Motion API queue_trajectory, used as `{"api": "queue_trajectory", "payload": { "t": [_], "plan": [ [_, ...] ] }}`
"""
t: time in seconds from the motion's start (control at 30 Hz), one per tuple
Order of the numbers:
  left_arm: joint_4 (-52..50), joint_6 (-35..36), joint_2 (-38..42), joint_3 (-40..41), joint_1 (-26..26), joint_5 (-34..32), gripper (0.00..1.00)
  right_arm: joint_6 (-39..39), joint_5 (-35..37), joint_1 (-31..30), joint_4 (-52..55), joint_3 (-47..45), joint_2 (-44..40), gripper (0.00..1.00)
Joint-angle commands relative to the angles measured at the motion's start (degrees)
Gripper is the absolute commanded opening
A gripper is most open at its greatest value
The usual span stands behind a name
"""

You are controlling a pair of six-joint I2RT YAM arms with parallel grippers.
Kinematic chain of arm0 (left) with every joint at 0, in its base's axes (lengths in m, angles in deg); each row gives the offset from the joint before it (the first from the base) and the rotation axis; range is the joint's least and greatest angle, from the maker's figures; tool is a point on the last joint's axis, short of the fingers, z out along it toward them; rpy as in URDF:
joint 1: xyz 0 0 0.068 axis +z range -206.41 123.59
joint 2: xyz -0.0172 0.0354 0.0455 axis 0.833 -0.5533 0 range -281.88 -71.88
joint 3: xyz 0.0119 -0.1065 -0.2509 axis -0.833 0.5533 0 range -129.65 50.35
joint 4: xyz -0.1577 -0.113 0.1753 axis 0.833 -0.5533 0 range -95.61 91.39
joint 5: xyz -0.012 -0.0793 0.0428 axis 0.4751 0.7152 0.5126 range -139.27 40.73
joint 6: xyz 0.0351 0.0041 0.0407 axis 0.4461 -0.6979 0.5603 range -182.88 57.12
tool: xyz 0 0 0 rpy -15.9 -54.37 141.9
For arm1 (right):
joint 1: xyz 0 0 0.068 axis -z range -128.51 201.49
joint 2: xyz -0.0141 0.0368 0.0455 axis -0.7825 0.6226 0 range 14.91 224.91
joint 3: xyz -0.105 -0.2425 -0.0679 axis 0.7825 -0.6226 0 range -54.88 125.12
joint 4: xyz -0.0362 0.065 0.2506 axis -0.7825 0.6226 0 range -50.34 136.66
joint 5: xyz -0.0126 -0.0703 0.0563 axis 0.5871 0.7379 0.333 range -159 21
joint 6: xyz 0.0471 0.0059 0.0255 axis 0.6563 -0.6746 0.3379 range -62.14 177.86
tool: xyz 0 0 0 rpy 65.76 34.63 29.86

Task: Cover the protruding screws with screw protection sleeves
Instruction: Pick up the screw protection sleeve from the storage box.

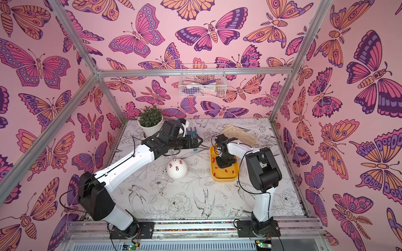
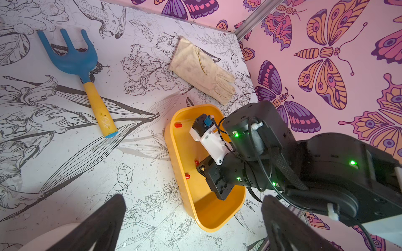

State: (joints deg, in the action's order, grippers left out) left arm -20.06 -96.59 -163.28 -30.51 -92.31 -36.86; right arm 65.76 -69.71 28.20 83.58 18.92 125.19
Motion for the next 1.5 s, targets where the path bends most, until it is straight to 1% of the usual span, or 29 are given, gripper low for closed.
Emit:
{"api": "queue_trajectory", "payload": {
  "t": [0.0,0.2,0.5,0.73,0.97,1.17,1.47],
  "plan": [
    [-0.08,0.13,0.6,0.44,0.38,0.55,1.0,0.26,-0.91,0.17,-0.04,0.18,1.47,0.17],
    [-0.08,0.11,0.85,0.62,0.35,0.4,1.0,0.1,-1.21,0.17,-0.24,0.14,1.65,0.16],
    [-0.08,0.12,0.95,0.88,0.31,0.25,1.0,-0.17,-1.65,0.17,-0.33,0.59,2.12,0.18],
    [-0.08,0.15,0.74,0.84,0.35,0.32,1.0,-0.35,-1.53,0.1,-0.57,0.53,2.0,0.12],
    [-0.08,0.13,0.72,0.86,0.38,0.25,1.0,-0.61,-1.58,0.15,-0.94,0.56,1.17,0.1],
    [-0.1,-0.53,0.15,1.06,0.35,0.67,1.0,-0.85,-3.02,0.41,-0.68,-0.47,-2.75,0.09],
    [-0.1,-1.07,-3.95,-0.49,0.13,1.76,1.0,-1.84,-5.82,0.88,2.16,-2.34,-13.05,0.09]
  ]
}}
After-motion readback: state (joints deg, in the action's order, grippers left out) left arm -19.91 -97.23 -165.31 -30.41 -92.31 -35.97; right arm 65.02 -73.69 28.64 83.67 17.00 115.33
